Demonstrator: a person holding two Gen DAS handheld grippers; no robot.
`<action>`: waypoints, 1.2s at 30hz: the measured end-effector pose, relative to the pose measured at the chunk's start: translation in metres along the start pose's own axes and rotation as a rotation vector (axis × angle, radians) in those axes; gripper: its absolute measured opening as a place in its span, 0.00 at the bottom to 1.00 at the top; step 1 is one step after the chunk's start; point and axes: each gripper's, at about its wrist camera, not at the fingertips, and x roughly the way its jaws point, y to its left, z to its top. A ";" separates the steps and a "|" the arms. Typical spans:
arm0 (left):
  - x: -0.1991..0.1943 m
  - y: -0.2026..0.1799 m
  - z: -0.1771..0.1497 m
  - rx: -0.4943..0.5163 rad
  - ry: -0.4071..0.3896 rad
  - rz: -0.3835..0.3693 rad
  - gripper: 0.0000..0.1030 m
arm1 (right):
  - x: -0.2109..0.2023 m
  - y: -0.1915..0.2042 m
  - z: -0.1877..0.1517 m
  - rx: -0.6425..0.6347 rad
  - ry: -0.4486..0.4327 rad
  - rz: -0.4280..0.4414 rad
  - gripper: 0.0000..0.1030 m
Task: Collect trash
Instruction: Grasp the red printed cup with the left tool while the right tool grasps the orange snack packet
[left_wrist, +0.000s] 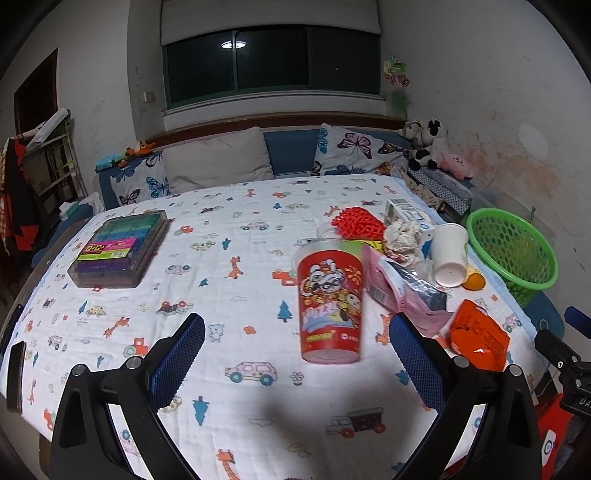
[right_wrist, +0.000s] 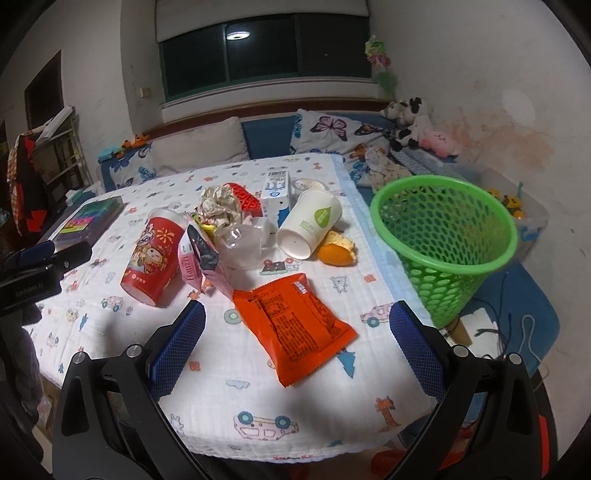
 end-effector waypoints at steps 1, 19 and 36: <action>0.002 0.002 0.001 -0.002 0.002 0.004 0.94 | 0.003 -0.001 0.001 -0.007 0.007 0.008 0.96; 0.053 0.005 0.024 0.022 0.104 -0.035 0.94 | 0.063 -0.003 -0.004 -0.145 0.148 0.133 0.95; 0.121 -0.002 0.039 0.056 0.260 -0.205 0.93 | 0.107 0.003 0.003 -0.287 0.272 0.214 0.84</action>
